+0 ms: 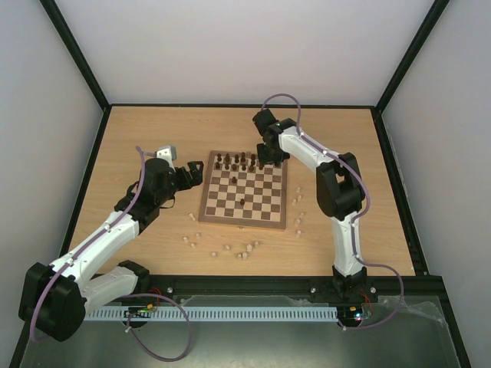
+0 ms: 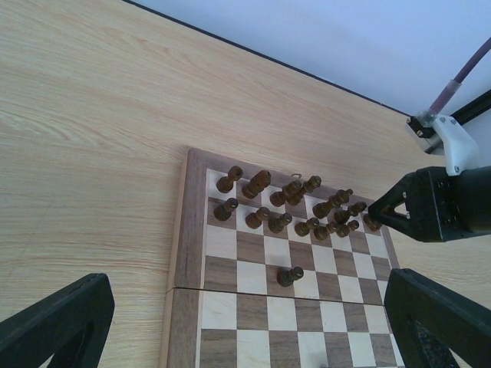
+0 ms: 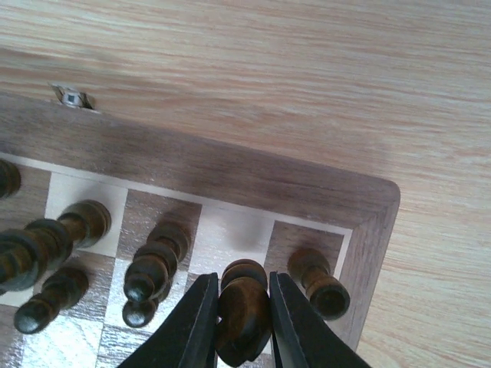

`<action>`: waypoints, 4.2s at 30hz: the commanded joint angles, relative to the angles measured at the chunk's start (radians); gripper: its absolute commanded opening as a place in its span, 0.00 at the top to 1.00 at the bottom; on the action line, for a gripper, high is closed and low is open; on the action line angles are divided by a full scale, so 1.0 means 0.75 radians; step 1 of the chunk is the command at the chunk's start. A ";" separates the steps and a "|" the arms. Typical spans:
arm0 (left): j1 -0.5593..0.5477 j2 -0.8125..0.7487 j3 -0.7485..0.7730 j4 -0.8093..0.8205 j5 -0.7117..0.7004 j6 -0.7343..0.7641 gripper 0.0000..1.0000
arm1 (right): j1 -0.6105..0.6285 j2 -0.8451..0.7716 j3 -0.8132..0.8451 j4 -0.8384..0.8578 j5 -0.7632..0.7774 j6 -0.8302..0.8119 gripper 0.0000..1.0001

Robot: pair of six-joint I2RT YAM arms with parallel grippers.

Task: Set up the chess pieces on the board
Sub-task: Place the chess piece on the chessboard, then move the chess piece to the chessboard.

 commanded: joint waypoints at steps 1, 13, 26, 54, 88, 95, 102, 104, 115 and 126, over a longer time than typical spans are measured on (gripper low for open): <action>-0.005 -0.005 0.032 -0.012 -0.018 0.013 0.01 | -0.008 0.049 0.080 -0.081 -0.015 -0.022 0.82; -0.006 -0.003 0.034 -0.014 -0.023 0.013 0.00 | -0.018 0.092 0.099 -0.075 -0.031 -0.026 0.81; -0.005 -0.003 0.036 -0.016 -0.024 0.014 0.00 | -0.018 0.100 0.107 -0.072 -0.032 -0.025 0.73; -0.005 -0.011 0.034 -0.016 -0.013 0.009 0.00 | 0.098 -0.195 -0.096 -0.036 -0.056 0.042 0.69; -0.007 -0.032 0.035 -0.022 -0.018 0.013 0.00 | 0.111 0.032 0.043 -0.035 0.023 0.080 0.74; -0.005 -0.029 0.035 -0.020 -0.015 0.011 0.00 | 0.098 0.046 0.049 -0.038 0.034 0.084 0.74; -0.006 -0.029 0.035 -0.020 -0.015 0.012 0.00 | 0.095 0.056 0.049 -0.036 0.029 0.084 0.74; -0.005 -0.030 0.034 -0.020 -0.015 0.011 0.00 | 0.095 0.062 0.051 -0.036 0.025 0.082 0.76; -0.006 -0.031 0.034 -0.020 -0.016 0.010 0.01 | 0.094 0.075 0.049 -0.031 0.014 0.082 0.81; -0.005 -0.034 0.034 -0.023 -0.015 0.010 0.00 | 0.094 0.079 0.068 -0.023 0.013 0.083 0.79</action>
